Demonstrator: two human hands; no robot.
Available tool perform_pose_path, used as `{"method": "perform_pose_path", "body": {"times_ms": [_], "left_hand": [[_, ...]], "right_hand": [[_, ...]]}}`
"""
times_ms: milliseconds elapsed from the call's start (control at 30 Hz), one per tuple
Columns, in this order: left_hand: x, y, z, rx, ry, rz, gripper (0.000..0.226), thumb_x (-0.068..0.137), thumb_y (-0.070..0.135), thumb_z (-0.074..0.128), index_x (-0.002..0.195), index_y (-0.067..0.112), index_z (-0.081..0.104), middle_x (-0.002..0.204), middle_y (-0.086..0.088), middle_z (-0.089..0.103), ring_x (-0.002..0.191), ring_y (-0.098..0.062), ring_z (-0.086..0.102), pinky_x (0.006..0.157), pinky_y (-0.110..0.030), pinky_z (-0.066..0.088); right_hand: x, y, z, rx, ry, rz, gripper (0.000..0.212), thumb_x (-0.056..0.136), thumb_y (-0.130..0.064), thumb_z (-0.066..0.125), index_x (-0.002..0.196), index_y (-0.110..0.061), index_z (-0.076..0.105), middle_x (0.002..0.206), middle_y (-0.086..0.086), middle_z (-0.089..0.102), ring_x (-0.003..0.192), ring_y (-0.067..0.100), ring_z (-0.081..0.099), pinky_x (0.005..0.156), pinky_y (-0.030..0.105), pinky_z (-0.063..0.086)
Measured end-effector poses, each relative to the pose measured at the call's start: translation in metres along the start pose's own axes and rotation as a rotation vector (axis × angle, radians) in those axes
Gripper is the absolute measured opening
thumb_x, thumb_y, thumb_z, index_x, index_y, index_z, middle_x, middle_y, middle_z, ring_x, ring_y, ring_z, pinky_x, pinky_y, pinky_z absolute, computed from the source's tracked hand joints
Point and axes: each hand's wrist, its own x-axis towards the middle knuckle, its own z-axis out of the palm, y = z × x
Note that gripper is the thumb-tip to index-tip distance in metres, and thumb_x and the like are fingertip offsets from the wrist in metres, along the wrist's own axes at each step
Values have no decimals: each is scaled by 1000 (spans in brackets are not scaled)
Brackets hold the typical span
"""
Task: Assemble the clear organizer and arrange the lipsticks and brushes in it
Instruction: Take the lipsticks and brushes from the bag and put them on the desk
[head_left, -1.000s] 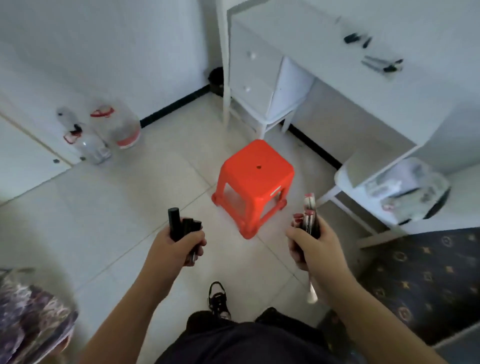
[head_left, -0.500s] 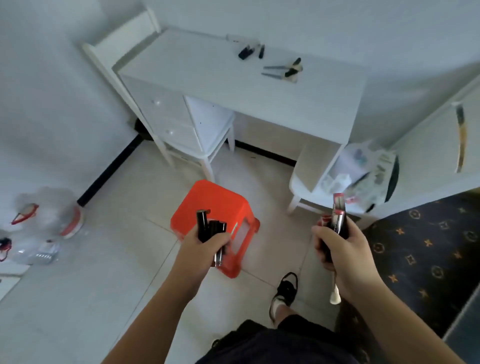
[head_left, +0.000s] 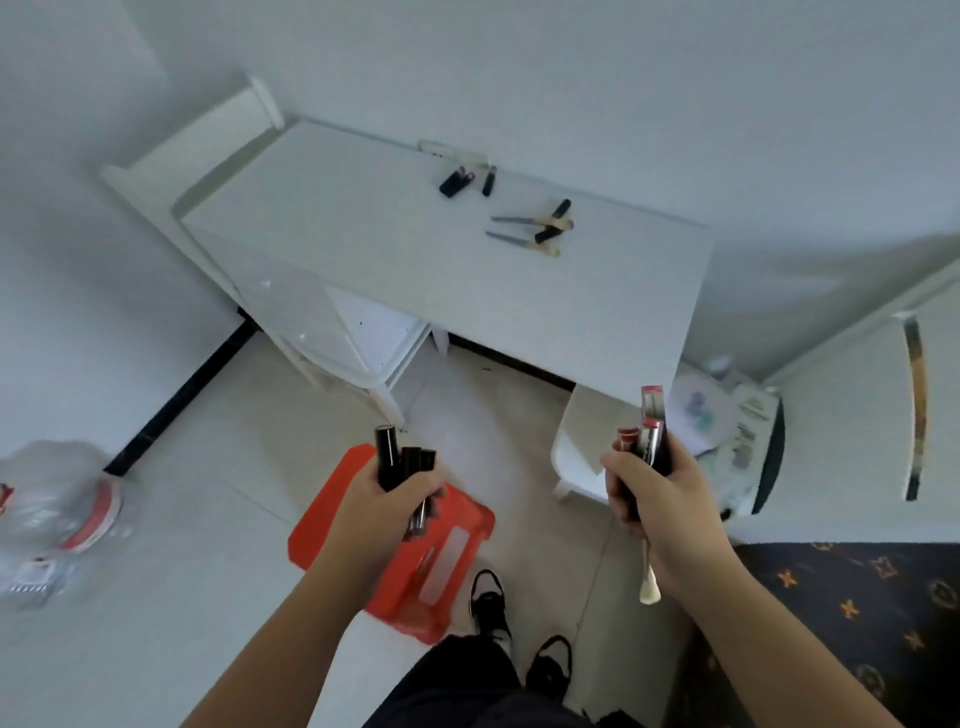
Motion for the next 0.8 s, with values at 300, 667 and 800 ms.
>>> {"method": "perform_pose_path", "body": {"times_ms": [300, 667, 800], "left_hand": [[102, 76, 18, 3, -13, 102, 36, 76, 21, 71, 90, -11, 60, 64, -12, 61, 54, -21, 48, 49, -29, 40], [248, 127, 72, 83, 165, 85, 16, 88, 11, 71, 99, 13, 60, 68, -5, 62, 46, -4, 54, 46, -19, 45], [293, 131, 81, 106, 232, 68, 16, 86, 14, 70, 98, 17, 59, 73, -4, 63, 51, -6, 57, 49, -20, 47]], "right_hand": [[87, -51, -11, 14, 33, -31, 17, 86, -9, 69, 90, -24, 63, 64, 7, 54, 47, 15, 41, 41, 24, 32], [260, -91, 8, -144, -58, -19, 17, 83, -19, 71, 98, -21, 64, 61, 0, 59, 49, 14, 48, 44, 22, 39], [316, -95, 23, -208, -98, 38, 16, 83, -21, 71, 97, -19, 62, 64, 2, 60, 50, 14, 48, 43, 23, 39]]}}
